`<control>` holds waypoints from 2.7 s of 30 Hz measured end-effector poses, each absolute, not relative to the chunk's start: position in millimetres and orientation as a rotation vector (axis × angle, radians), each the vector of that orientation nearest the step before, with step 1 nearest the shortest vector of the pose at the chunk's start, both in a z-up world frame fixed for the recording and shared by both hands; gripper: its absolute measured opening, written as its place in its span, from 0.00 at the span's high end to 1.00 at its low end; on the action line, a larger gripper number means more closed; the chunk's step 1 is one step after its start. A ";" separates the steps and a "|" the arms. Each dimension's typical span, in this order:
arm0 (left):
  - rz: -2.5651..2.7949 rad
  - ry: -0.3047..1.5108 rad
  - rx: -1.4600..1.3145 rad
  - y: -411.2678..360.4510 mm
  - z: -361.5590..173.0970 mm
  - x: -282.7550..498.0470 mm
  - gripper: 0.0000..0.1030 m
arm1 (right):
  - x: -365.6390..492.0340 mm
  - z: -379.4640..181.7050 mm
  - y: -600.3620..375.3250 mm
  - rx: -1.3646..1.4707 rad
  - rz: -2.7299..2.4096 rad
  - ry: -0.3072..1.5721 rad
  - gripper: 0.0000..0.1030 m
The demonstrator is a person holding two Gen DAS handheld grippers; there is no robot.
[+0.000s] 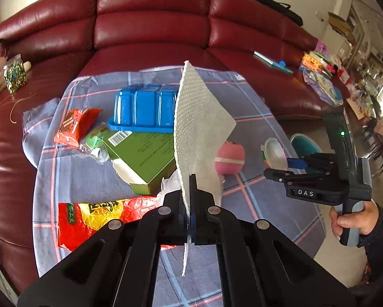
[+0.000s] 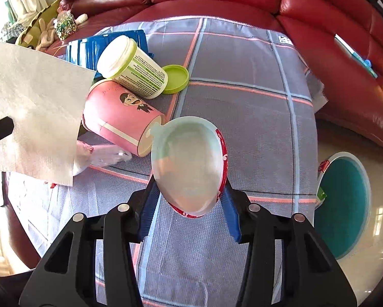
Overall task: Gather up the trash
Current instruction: 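Grasp the white plastic lid with the right tool while the left tool lifts the paper towel, then carry the towel and lid over the bucket and open both tools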
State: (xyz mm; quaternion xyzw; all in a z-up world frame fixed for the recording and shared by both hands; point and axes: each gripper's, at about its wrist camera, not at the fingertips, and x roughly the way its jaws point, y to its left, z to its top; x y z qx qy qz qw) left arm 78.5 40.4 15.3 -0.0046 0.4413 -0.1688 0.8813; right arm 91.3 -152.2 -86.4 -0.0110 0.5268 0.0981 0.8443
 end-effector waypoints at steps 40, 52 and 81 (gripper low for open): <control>-0.808 0.931 0.158 -258.5 10.1 117.8 0.99 | -7.1 -46.5 -432.7 0.337 -0.216 0.934 0.57; -0.879 1.102 0.239 -365.8 -74.6 142.6 0.97 | -4.1 -106.1 -489.9 0.418 -0.265 1.024 0.57; -0.670 1.006 0.226 -286.8 -66.8 148.9 0.04 | 26.8 -131.9 -463.8 0.419 -0.250 1.119 0.16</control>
